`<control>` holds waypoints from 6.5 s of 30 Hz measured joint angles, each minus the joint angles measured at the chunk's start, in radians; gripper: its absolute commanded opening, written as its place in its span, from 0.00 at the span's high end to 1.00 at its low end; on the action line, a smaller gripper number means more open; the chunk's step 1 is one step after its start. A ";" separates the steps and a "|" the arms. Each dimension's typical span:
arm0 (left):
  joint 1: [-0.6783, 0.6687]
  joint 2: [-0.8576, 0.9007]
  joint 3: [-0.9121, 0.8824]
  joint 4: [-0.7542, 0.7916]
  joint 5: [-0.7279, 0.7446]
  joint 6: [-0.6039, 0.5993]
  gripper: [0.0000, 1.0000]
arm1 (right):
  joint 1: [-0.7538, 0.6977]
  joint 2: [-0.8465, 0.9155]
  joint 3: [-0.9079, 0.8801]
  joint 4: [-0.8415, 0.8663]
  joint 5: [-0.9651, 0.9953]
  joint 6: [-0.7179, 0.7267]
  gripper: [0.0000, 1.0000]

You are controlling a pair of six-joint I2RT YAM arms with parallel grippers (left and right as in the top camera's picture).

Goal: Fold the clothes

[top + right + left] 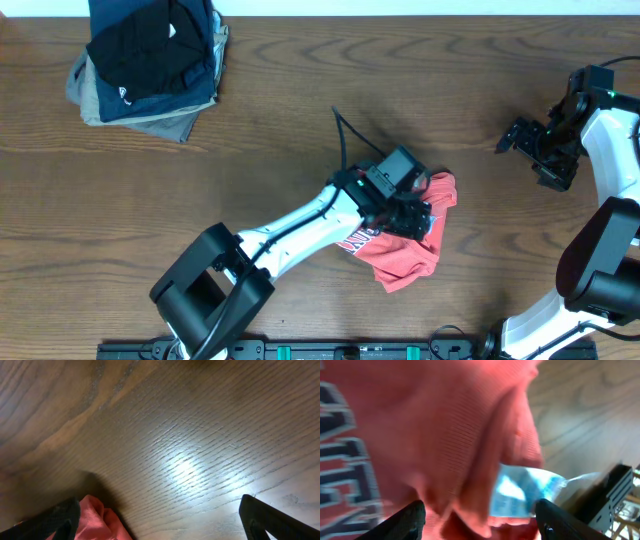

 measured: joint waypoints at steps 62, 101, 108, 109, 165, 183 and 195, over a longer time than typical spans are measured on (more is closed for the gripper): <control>-0.127 0.078 0.008 0.162 -0.177 0.054 0.94 | 0.000 0.000 0.000 0.000 0.000 0.000 0.01; 0.377 -0.240 0.015 -0.309 -0.195 0.241 0.02 | 0.000 0.000 0.000 0.000 0.000 0.000 0.01; 0.505 -0.138 0.014 -0.329 -0.020 0.382 0.02 | 0.000 0.000 0.000 0.000 0.000 0.000 0.01; 0.509 -0.117 0.013 -0.328 0.014 0.402 0.02 | 0.000 0.000 0.000 0.000 0.000 0.000 0.01; 0.702 0.187 0.343 -0.372 -0.131 0.547 0.94 | 0.000 0.000 0.000 0.000 0.000 0.000 0.01; 0.772 0.187 0.553 -0.145 -0.446 0.595 0.94 | 0.000 0.000 0.000 0.000 0.000 0.000 0.01; 0.799 0.187 0.553 0.055 -0.531 0.531 0.94 | 0.000 0.000 0.000 0.000 0.000 0.000 0.01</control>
